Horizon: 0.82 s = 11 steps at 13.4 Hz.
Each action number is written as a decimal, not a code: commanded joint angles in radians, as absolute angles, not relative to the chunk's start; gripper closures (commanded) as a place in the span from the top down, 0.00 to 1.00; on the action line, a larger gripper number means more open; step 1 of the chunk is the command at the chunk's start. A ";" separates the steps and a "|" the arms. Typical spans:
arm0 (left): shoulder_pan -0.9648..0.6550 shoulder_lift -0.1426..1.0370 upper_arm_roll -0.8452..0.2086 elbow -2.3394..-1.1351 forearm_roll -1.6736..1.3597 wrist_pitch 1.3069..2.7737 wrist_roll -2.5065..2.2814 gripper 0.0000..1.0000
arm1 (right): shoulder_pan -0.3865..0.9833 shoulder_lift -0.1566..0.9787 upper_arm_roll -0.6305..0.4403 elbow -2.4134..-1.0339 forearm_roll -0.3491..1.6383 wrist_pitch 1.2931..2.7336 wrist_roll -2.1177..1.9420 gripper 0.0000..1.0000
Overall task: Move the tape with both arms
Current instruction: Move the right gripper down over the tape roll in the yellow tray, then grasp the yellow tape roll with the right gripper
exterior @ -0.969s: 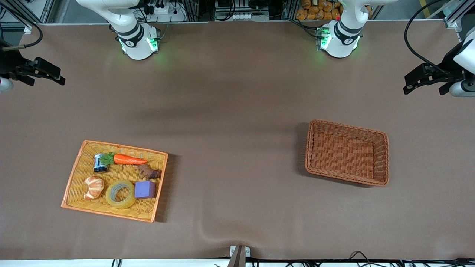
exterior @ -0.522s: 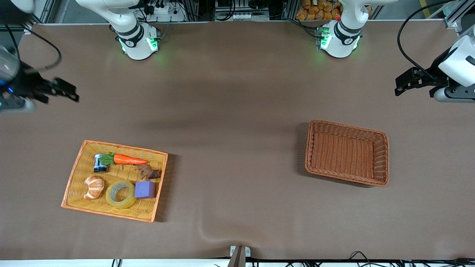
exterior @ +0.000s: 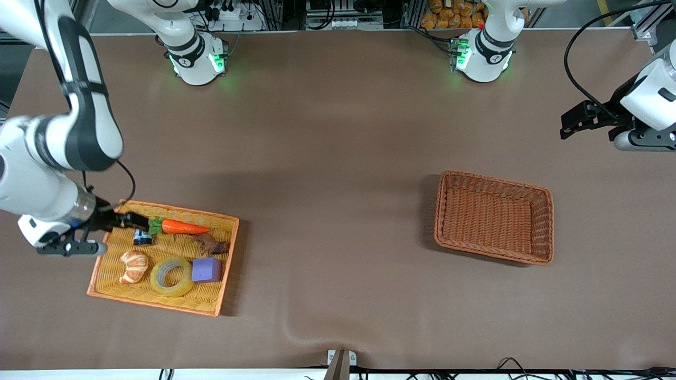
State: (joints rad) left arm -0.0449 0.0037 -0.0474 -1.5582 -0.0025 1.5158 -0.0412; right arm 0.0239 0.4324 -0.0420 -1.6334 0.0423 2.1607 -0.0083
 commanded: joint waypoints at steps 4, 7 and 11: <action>-0.040 -0.028 -0.063 -1.568 -0.012 1.506 -0.031 1.00 | -0.057 0.673 -0.034 -1.526 0.035 2.416 0.079 1.00; -0.041 -0.023 -0.064 -1.571 -0.012 1.506 -0.037 1.00 | -0.040 0.699 -0.034 -1.526 0.032 2.422 0.150 1.00; -0.046 -0.015 -0.067 -1.574 -0.014 1.506 -0.051 1.00 | -0.003 0.796 -0.031 -1.465 0.034 2.457 0.208 1.00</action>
